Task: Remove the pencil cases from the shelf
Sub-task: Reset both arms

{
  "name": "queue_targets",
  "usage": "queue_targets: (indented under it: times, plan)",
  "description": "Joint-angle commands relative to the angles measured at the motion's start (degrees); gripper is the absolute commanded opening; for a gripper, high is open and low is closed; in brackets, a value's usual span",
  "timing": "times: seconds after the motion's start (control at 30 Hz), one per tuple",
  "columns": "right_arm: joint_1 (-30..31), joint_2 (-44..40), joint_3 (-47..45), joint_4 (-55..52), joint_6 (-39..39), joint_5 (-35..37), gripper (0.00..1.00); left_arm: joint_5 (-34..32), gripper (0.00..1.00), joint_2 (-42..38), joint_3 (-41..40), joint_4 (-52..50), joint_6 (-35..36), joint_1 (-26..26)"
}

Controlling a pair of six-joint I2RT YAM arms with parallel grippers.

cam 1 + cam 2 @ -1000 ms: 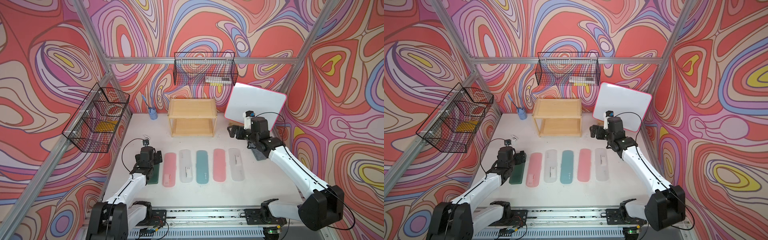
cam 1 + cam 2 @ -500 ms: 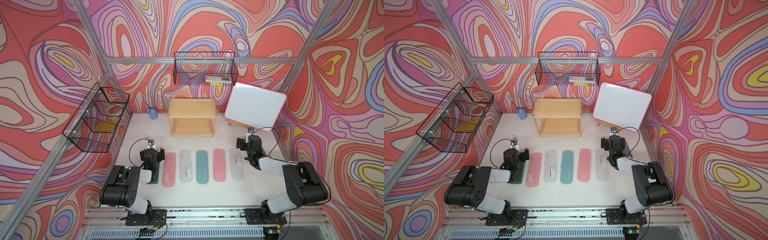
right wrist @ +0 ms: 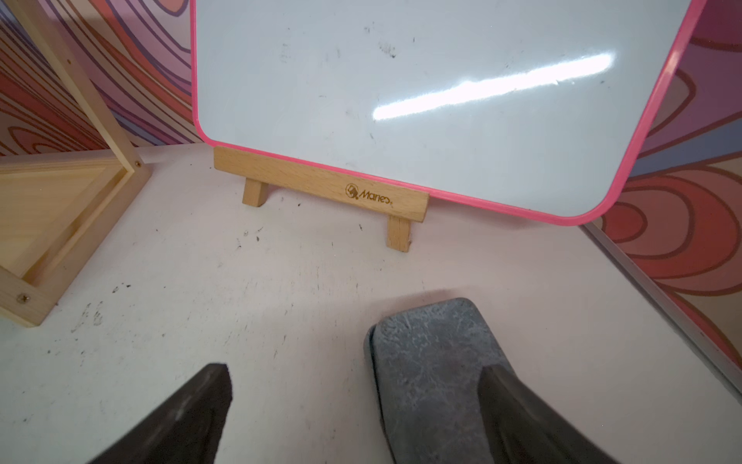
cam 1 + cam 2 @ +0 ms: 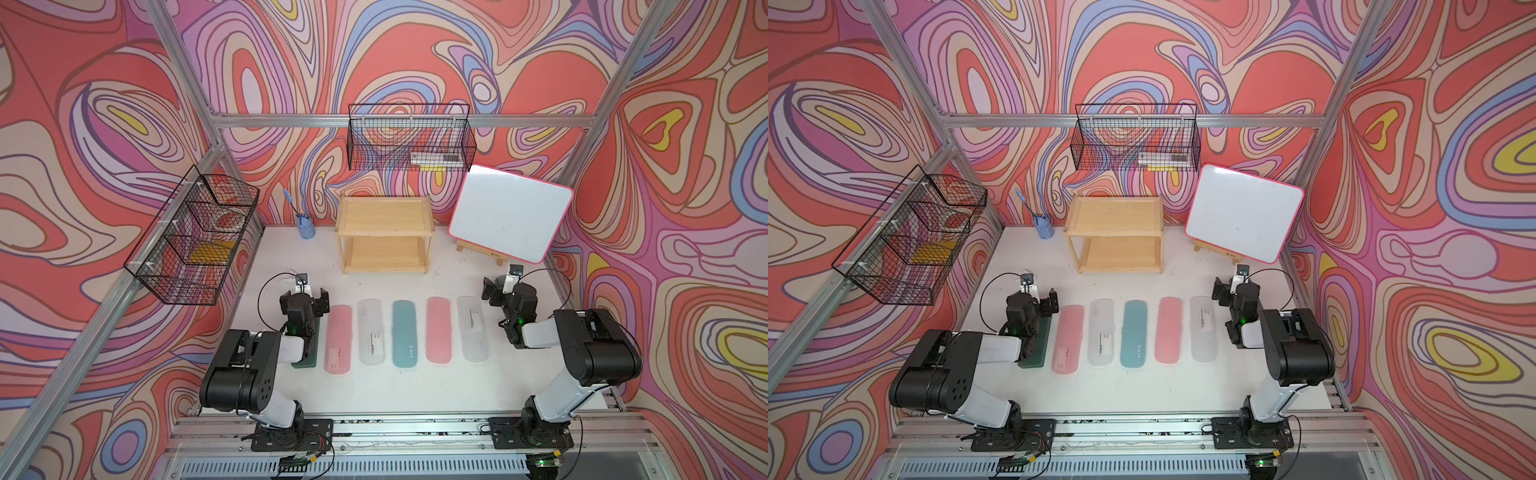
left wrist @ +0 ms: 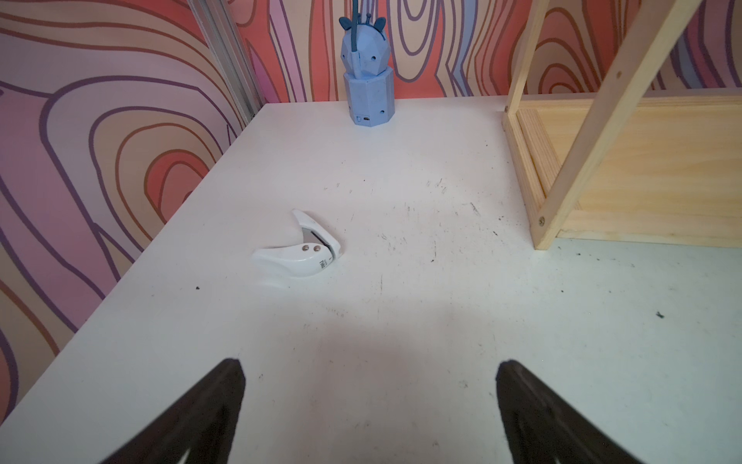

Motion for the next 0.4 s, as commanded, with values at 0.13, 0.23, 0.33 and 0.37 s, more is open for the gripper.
queue_targets:
  times: [0.13, 0.23, 0.33, 0.37]
  plan:
    - [-0.03, 0.02, 0.52, 1.37, 0.44, -0.63, 0.98, -0.18, 0.99, 0.04, 0.14, 1.27, 0.26, 0.45]
    - [0.03, 0.02, 0.51, 1.31, 0.44, -0.66, 0.98, 2.81, 0.99, 0.04, 0.47, 0.68, 1.37, 0.39]
    - [0.03, 0.02, 0.49, 1.34, 0.44, -0.67, 0.98, 5.25, 0.99, -0.03, 0.36, 0.53, 2.19, 0.39]
    - [0.03, 0.04, 0.52, 1.38, 0.44, -0.56, 0.98, 5.26, 0.99, 0.0, 0.32, 0.82, 2.28, 0.39]
